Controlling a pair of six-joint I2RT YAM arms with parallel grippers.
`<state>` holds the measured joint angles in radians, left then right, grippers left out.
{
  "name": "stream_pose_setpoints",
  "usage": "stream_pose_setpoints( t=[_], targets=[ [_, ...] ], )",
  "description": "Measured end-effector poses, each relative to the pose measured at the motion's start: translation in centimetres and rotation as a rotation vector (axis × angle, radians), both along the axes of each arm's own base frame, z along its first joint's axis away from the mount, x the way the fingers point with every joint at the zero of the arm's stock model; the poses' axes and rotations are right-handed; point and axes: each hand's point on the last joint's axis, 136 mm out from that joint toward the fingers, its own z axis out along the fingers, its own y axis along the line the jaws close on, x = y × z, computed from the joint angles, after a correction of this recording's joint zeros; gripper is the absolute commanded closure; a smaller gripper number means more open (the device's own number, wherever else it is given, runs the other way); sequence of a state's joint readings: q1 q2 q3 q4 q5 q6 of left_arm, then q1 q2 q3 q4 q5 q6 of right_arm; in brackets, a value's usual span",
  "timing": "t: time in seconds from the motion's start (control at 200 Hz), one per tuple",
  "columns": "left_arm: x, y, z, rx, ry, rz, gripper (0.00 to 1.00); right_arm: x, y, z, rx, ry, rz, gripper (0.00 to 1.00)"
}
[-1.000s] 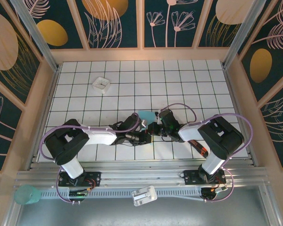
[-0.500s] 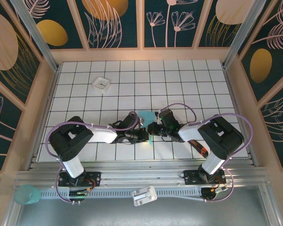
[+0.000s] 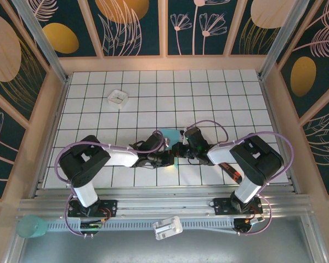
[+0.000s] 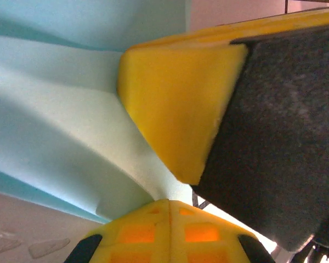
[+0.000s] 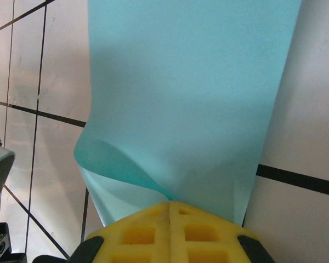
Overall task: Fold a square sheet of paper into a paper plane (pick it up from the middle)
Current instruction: Third fold the triangle at the center of the table.
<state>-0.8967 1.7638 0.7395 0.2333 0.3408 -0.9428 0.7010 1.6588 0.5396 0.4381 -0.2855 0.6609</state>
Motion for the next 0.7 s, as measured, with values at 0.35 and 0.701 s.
stream_pose_setpoints(
  t=[0.35,0.701],
  targets=[
    [-1.2,-0.8,0.1,0.003,-0.003,-0.034,1.0,0.0,0.0,0.0,0.0,0.0,0.0,1.0],
    [-3.7,-1.6,0.2,-0.016,0.045,-0.109,1.0,0.0,0.0,0.0,0.0,0.0,-0.001,1.0]
  ],
)
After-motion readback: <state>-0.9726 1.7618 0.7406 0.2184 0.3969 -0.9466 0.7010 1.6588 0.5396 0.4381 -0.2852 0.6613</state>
